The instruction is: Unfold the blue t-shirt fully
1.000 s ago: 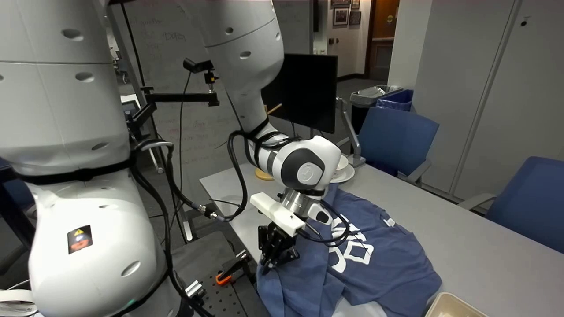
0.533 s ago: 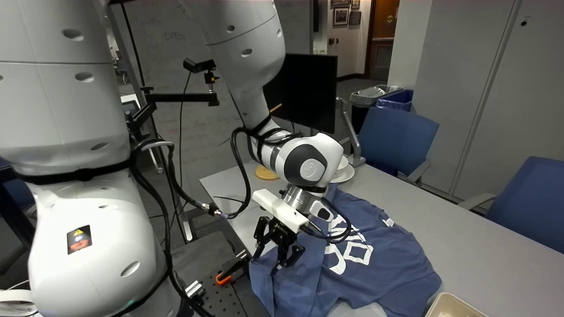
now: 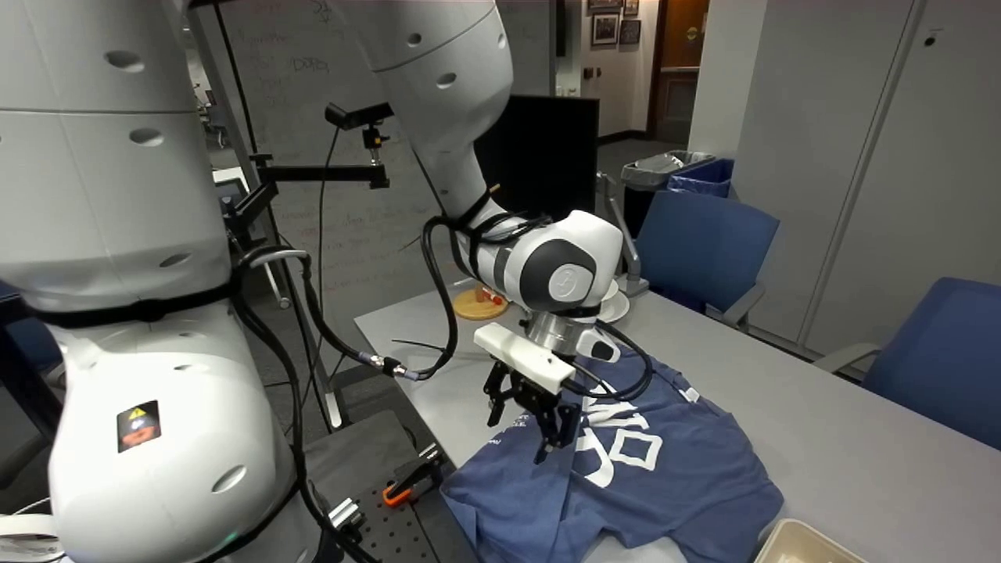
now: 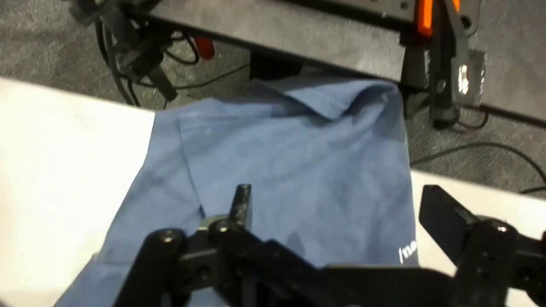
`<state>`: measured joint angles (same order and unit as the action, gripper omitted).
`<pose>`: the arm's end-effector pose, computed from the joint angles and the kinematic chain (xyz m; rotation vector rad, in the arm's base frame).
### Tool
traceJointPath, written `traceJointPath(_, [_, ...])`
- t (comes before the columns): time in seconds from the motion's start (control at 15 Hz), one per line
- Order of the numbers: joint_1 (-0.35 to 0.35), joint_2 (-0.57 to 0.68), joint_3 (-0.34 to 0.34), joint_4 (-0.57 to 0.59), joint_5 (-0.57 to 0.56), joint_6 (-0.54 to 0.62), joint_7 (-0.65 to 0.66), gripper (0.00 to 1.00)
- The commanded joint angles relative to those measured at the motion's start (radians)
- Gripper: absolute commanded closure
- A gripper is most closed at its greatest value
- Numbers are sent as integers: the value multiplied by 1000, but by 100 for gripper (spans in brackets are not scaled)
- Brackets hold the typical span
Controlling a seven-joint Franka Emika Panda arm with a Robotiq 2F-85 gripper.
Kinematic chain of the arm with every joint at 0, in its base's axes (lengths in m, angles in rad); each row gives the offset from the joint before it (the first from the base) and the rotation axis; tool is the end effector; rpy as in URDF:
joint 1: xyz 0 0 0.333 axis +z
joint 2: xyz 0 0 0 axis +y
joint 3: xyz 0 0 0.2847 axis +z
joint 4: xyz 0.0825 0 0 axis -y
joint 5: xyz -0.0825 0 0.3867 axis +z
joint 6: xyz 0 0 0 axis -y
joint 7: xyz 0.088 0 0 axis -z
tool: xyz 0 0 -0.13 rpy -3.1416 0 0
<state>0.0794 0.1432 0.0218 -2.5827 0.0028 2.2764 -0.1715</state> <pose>0.3747 0.0387 0.1273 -3.0150 -0.4109 0.6949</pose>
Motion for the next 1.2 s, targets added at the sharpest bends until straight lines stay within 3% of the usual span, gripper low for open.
traceJointPath(0.0, [-20,50,13,24,-10,205,-14,0])
traceJointPath(0.2, [-37,127,32,58,25,337,-105,0])
traceJointPath(0.4, [-92,225,85,119,78,390,-255,0])
traceJointPath(0.73, [-226,366,196,247,109,345,-471,0])
traceJointPath(1.13, [-310,478,236,354,108,255,-583,7])
